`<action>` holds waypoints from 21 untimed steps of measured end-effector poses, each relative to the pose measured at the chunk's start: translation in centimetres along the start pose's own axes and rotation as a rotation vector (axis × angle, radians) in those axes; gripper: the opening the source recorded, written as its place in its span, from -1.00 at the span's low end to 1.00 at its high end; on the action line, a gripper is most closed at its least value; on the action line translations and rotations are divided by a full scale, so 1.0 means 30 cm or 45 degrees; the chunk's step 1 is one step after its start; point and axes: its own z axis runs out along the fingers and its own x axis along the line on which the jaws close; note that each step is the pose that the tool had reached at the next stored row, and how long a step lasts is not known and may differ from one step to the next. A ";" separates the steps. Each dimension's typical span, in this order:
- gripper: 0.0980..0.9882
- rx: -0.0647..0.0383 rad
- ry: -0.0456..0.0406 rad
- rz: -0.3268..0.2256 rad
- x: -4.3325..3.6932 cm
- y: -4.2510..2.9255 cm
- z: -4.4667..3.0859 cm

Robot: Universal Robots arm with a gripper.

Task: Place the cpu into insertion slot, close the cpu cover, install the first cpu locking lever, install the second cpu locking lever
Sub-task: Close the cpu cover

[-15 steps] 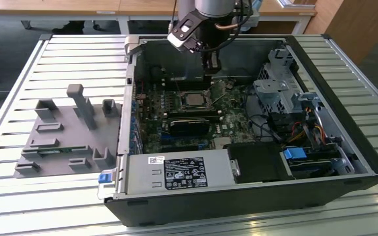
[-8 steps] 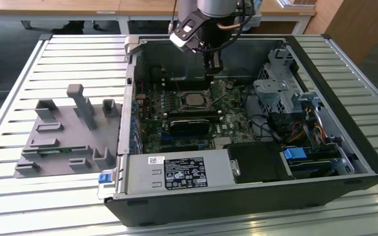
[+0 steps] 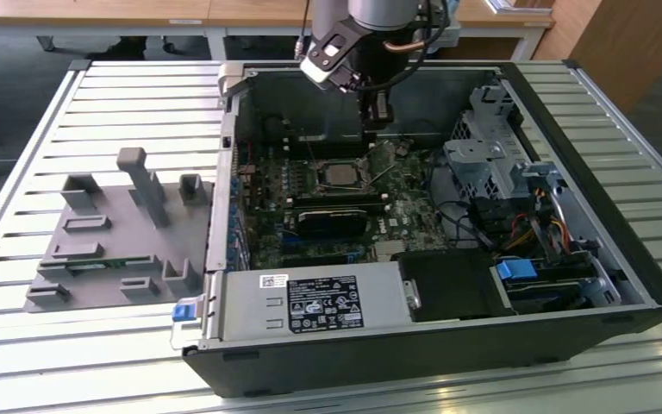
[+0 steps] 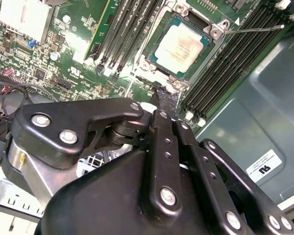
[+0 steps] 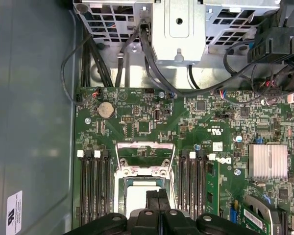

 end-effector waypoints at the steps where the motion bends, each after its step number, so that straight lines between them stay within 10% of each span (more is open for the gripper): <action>1: -0.95 0.000 0.000 0.000 0.000 0.001 0.000; 21: -0.95 0.000 0.000 0.000 0.000 0.032 0.001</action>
